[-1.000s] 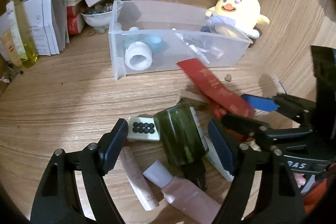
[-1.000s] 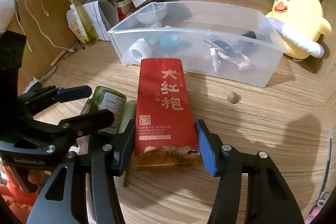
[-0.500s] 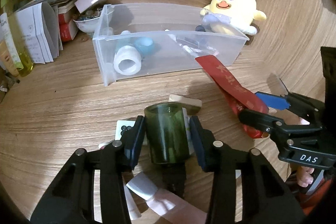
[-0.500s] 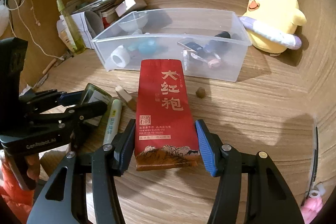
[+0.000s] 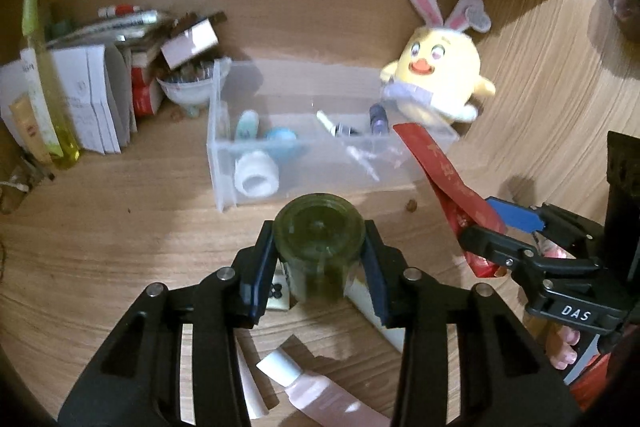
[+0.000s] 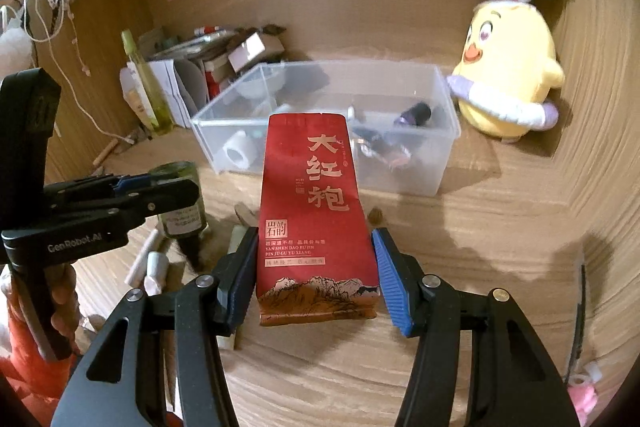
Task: Organize objects
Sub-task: 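Carry the dark green bottle and red tea packet into the clear box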
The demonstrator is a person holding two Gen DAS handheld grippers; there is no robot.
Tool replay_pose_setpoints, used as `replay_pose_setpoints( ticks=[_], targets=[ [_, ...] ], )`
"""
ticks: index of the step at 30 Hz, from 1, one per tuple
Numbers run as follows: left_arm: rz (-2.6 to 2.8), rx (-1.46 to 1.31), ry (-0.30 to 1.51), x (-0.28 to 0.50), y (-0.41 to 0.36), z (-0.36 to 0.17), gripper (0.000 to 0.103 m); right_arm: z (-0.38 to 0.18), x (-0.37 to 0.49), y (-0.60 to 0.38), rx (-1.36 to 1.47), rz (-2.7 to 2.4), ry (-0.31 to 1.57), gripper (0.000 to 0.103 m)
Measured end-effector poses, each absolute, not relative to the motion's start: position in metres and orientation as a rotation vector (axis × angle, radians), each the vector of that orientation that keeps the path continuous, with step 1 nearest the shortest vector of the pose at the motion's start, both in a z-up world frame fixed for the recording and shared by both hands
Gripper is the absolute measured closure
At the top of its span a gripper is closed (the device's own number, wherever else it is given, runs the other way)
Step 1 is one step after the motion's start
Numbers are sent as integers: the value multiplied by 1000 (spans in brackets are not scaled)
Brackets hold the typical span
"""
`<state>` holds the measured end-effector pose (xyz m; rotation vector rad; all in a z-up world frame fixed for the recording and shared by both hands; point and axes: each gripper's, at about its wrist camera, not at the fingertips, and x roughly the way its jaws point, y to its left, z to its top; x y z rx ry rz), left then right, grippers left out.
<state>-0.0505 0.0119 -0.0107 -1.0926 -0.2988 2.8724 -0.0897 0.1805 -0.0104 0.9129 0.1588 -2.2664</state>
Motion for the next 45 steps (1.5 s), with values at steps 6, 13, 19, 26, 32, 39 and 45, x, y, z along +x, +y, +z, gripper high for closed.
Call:
replay_pose_setpoints(
  ticks=[6,13,19,26,32,39,45],
  targets=[
    [2928,-1001,-276,-45,7,11,62,2,-95,185,875,-2298,129,51],
    [2974,-917,-260,-50,-1,33,62,18,-106,187,822,-2344,107,51],
    [3008,-820,-232,-52,-1,55,62,28,-124,182,791,-2367,114,51],
    [3056,-741,-124,-63,7,75,62,37,-150,173,787,-2370,130,51],
    [3071,-748,-99,-84,6,78,62,52,-167,165,742,-2393,174,51],
    [3080,-805,-63,-114,4,72,62,64,-185,157,712,-2404,181,51],
    [3066,-892,-106,-139,-3,59,62,57,-203,141,721,-2421,217,51]
  ],
)
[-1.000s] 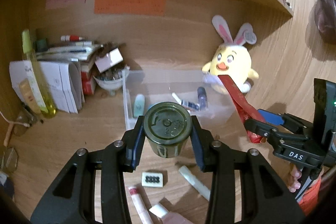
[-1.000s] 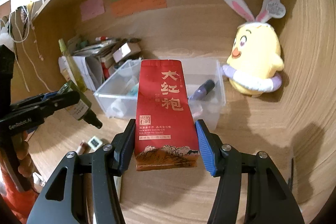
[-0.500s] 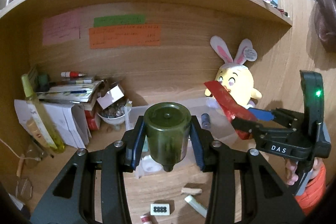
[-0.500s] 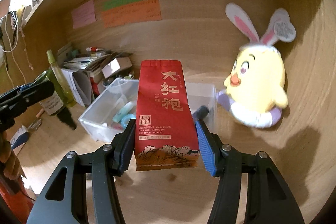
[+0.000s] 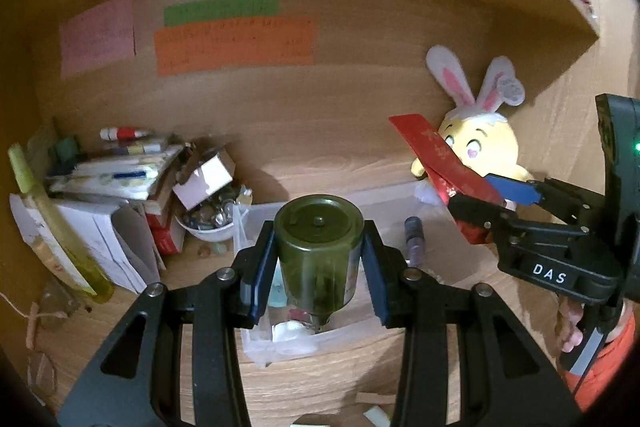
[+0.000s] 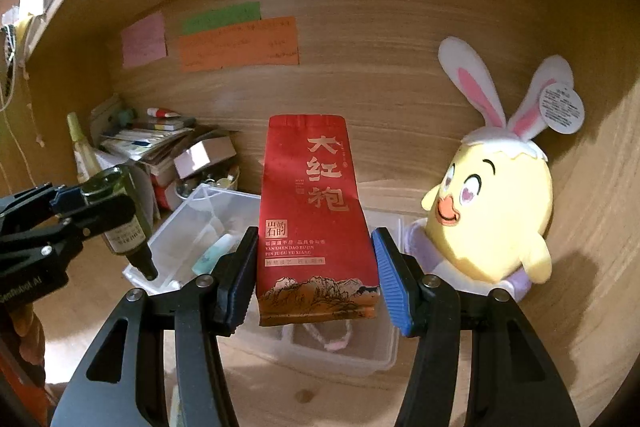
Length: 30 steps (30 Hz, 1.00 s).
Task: Organize objects
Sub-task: 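Carry the dark green bottle and red tea packet into the clear box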
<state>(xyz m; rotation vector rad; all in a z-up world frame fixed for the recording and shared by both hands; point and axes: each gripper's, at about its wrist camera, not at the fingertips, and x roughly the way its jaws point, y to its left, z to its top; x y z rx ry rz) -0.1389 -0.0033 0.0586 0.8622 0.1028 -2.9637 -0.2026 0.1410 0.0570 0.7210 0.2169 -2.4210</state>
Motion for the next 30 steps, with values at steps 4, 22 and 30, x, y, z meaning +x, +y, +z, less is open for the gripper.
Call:
replay_pose_setpoints(
  ticks=[4,22,30],
  targets=[
    [-2944,908,122,-150,-5,47,62,44,-213,133,759,-2417,213,51],
    [-2942,1070,231,-184,-1,11,62,-15,-250,117,994,-2370,259,51],
    [-2968,1188,334,-191,-3,-3,62,-22,-252,113,1024,-2356,294,51]
  ],
)
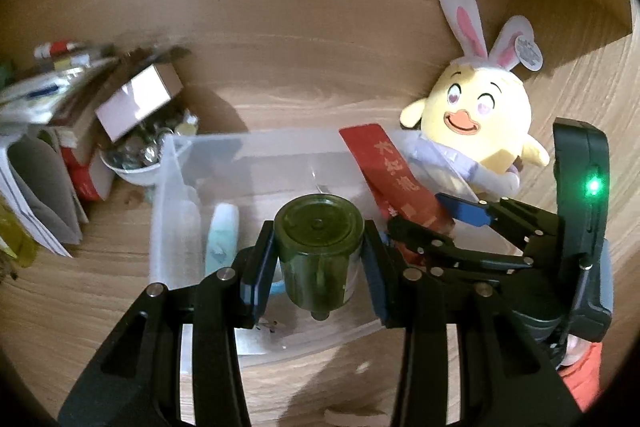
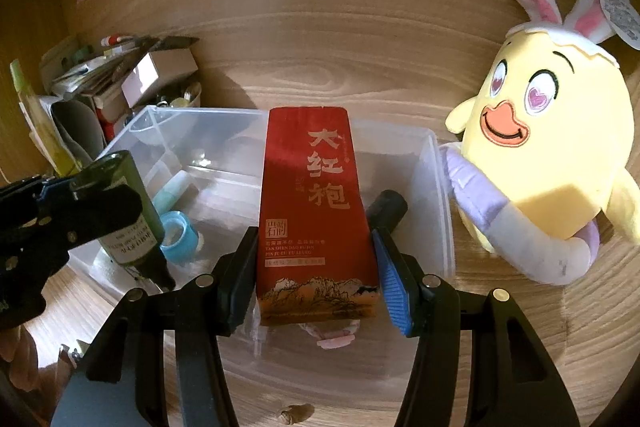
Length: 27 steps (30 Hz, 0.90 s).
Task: Organize objects
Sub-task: 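Carry the dark green bottle and red tea packet into the clear box, then open both tools to release the bottle and tea packet in the box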
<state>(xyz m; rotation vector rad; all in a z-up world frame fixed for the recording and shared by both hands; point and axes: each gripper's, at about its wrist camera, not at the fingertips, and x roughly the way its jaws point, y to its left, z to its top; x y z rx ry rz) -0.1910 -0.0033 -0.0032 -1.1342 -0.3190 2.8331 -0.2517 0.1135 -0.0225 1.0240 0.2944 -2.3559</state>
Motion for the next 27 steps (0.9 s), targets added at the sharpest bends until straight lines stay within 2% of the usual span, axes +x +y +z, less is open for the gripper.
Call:
replay_pose_setpoints(
  ticks=[12,15,17,22,27],
  targets=[
    [2809,-1217,-360,-199,-12,-16,61,-26,-250,110,1029,-2358,326,51],
    [2860,-1221,-320,-198,-13,-14,56,-25,-250,110,1032,-2361,327,51],
    [2902,-1206,-284,-195,-13,-11,46,-25,-250,110,1033,-2363,332,51],
    [2948,-1158,-223,-188,-12,-2,42,-20,-246,109,1017,-2375,350,46],
    [2988,-1102,-164,-177,-7,10,32,-7,-237,112,985,-2383,335,34]
  ],
)
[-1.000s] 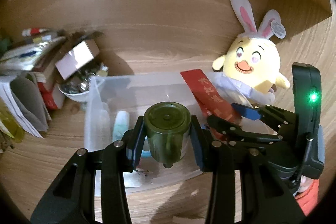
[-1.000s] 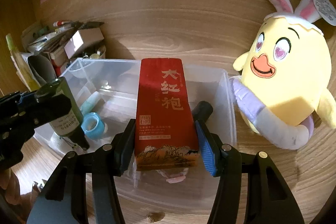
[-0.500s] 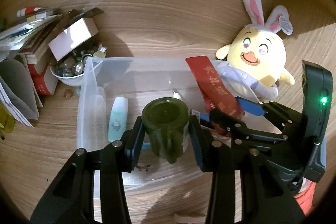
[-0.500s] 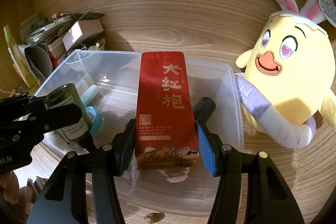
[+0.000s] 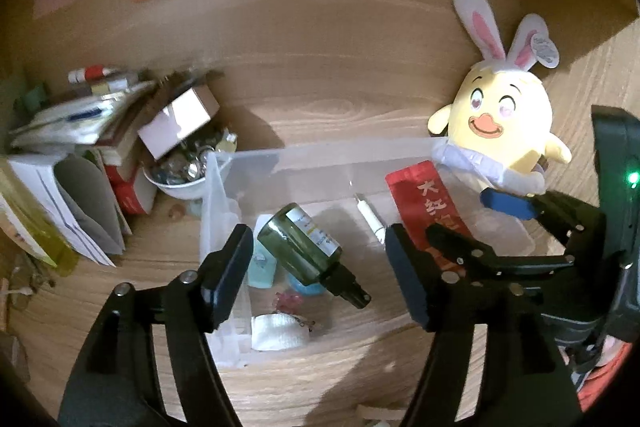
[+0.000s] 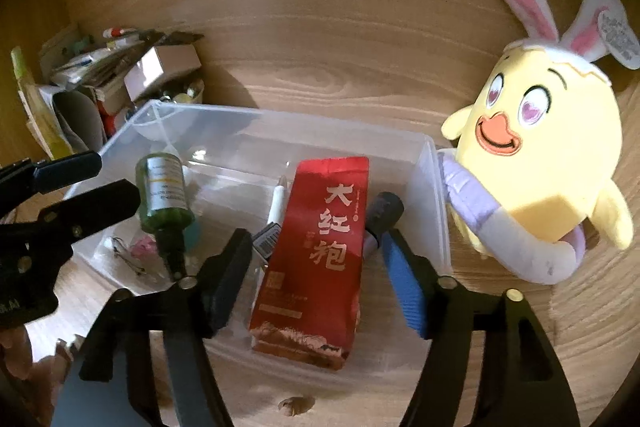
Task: Organize objects
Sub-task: 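Open both tools to release the bottle and tea packet in the box, then withdraw both tools from the box toward the remaining items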
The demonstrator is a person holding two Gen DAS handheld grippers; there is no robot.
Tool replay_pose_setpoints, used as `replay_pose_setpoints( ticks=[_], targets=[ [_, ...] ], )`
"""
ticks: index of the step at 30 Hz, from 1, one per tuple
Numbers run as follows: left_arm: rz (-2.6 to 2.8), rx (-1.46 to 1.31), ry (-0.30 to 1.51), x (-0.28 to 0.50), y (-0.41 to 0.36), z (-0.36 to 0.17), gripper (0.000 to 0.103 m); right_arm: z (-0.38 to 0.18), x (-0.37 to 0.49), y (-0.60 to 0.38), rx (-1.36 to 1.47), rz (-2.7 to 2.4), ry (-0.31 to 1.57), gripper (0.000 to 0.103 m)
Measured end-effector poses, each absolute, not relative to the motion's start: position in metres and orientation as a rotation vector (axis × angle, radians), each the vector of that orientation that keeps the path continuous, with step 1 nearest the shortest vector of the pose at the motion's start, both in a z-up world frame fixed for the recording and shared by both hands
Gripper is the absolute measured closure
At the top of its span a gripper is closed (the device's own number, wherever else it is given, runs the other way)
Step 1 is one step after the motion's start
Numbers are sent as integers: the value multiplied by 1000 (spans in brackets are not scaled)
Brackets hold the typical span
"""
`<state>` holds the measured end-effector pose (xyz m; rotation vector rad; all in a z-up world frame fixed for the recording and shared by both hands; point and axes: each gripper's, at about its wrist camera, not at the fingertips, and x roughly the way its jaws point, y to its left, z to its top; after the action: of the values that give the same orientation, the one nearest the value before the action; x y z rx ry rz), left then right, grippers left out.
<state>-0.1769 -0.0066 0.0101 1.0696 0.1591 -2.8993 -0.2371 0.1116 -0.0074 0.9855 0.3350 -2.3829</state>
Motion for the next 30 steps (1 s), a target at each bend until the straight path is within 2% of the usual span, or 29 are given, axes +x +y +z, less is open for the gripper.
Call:
replay_pose_setpoints(
  ticks=[2,5,8,17,30],
  targets=[
    [-2901,1036,121,-170,-4,16,20,0,-231,115,955,-2397,328,28],
    [-2917,989,96,-159,-1,24,7,9,-222,119,930,-2397,326,26],
    [-2937,969,99,-149,-3,31,7,15,-214,125,924,-2357,282,21],
    [-2927,957,65,-122,-13,36,4,21,-184,137,860,-2408,364,20],
    [-2847,1073,23,-95,-32,2,3,-11,-165,158,949,-2398,358,20]
  ],
)
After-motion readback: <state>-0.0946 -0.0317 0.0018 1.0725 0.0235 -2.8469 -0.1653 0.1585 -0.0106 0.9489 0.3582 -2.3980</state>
